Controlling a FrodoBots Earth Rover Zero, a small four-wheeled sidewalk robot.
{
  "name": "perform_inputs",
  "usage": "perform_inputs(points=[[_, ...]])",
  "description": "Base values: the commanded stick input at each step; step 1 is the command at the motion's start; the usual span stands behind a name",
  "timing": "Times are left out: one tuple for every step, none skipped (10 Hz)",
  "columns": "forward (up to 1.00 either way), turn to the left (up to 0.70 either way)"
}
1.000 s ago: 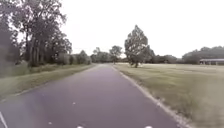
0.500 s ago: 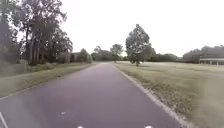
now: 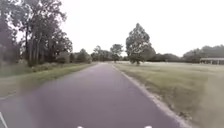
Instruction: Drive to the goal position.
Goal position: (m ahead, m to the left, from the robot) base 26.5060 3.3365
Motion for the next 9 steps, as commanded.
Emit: perform_inputs(points=[[0.7, 0.0], [0.7, 0.0], [0.7, 0.0], [0.7, 0.0], [0.7, 0.0], [0.7, 0.0], [0.7, 0.0], [0.7, 0.0], [0.7, 0.0]])
